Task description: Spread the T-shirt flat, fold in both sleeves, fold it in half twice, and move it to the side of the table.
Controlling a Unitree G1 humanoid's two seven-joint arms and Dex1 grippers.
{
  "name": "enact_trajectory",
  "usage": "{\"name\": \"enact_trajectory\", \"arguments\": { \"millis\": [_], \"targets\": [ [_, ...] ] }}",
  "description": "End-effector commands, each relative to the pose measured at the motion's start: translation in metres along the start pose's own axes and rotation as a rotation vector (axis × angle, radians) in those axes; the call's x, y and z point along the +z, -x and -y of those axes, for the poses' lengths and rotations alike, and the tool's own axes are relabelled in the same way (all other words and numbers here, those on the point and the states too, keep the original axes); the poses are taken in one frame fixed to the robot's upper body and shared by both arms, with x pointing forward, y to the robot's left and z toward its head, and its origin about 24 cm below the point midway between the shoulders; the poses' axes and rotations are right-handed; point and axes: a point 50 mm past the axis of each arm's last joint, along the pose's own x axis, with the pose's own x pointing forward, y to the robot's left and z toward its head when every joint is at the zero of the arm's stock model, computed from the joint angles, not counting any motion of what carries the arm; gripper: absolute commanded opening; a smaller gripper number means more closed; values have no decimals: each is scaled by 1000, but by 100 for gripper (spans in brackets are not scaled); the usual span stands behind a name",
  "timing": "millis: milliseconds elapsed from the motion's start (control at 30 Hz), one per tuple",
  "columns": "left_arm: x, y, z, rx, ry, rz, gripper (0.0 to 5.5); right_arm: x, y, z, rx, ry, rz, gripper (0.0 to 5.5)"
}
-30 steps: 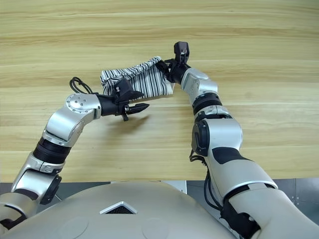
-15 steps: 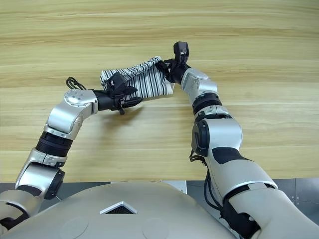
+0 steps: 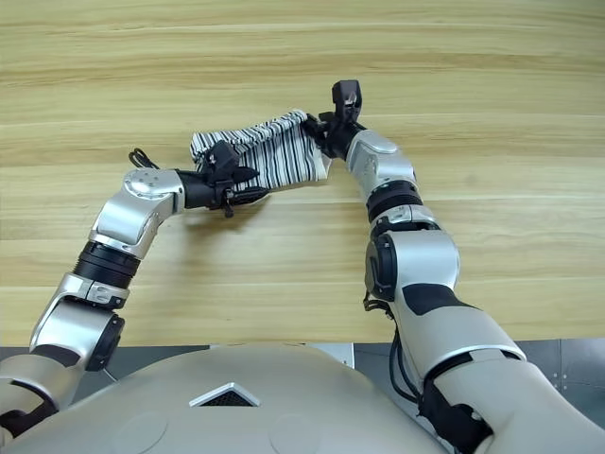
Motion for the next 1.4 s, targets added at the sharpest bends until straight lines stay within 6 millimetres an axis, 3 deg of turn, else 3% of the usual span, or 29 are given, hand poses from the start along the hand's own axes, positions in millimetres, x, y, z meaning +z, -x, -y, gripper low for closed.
{"name": "enact_trajectory", "arguments": {
  "millis": [33, 133, 200, 300, 400, 500, 633, 733, 1100, 1400],
  "targets": [
    [-58, 19, 23, -117, 9, -234, 219, 26, 4, 13, -69, 6, 77, 240],
    [-65, 35, 30, -198, -66, -295, 219, 41, 8, 22, -103, -23, 107, 240],
    [-67, 42, 26, -186, -69, -313, 219, 50, 11, 27, -116, 50, 129, 240],
    [-63, 48, 28, -225, -76, -288, 219, 56, 16, 7, 180, 287, 239, 240],
    [-62, 51, 25, -229, -85, -295, 219, 37, 38, -13, 517, 489, 256, 240],
    [-58, 54, 24, -250, -104, -298, 219, 16, 72, -18, 752, 582, 183, 240],
    [-53, 62, 27, -331, -154, -297, 219, 1, 109, -31, 940, 596, 95, 240],
    [-52, 66, 25, -357, -164, -305, 219, -6, 124, -44, 1016, 597, 51, 240],
    [-51, 62, 34, -408, -161, -299, 219, -47, 110, -86, 1082, 547, -58, 240],
    [-50, 68, 36, -405, -168, -295, 219, -72, 87, -102, 1010, 487, -85, 240]
  ]
}}
